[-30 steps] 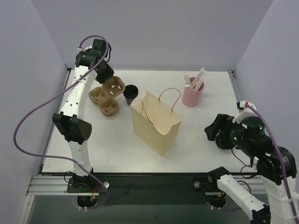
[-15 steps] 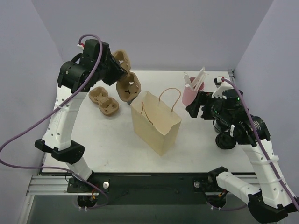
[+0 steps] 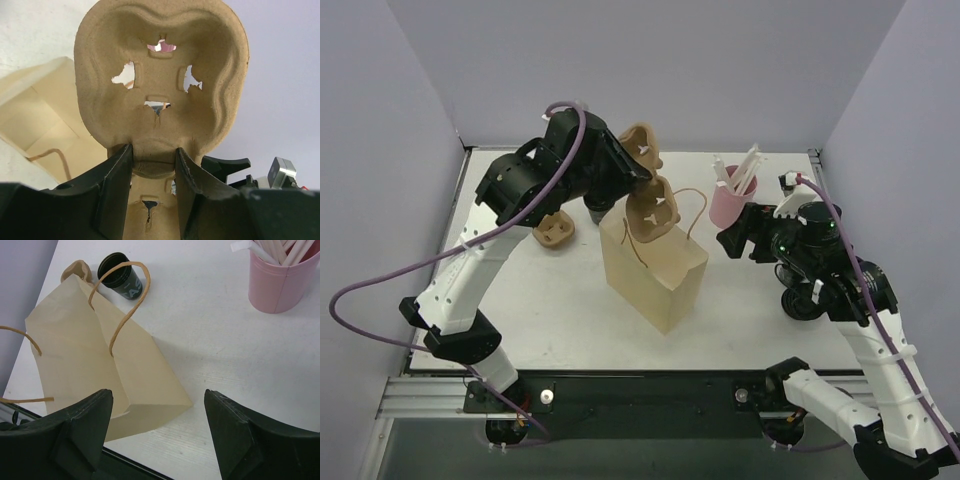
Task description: Pack the takeout coffee
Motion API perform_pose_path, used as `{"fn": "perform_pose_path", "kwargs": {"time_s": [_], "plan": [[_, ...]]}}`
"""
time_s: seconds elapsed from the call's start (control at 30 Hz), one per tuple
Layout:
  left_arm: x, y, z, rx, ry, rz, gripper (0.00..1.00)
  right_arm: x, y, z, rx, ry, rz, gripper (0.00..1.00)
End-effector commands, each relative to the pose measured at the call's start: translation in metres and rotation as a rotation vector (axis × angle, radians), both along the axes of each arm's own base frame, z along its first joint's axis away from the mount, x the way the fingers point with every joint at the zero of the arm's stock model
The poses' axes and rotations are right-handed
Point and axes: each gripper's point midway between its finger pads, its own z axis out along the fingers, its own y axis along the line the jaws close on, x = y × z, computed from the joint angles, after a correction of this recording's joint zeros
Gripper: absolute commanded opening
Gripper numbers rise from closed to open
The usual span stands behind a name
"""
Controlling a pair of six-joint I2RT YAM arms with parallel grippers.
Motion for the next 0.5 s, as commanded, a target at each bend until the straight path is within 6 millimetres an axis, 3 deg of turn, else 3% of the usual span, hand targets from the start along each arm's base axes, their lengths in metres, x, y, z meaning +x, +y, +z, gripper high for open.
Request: {"fn": "perform_pose_path", "kwargs": {"time_s": [0.0,0.3,0.47], "plan": [[0.002,-0.03,0.024,-0.205,0.02,0.068,0.27,-0.004,-0.003,0.006,0.008,-0.038,-0.013,0.75],[-0.005,-0.046,0.006,-0.208,0.064,0.146,0.25,-0.009,-0.01,0.01,-0.012,-0.043,-0.027,0.75],[-0.012,-0.044,-0.005,-0.207,0.071,0.207,0.25,-0.011,-0.013,0.008,-0.017,-0.04,-0.038,0.75]]}}
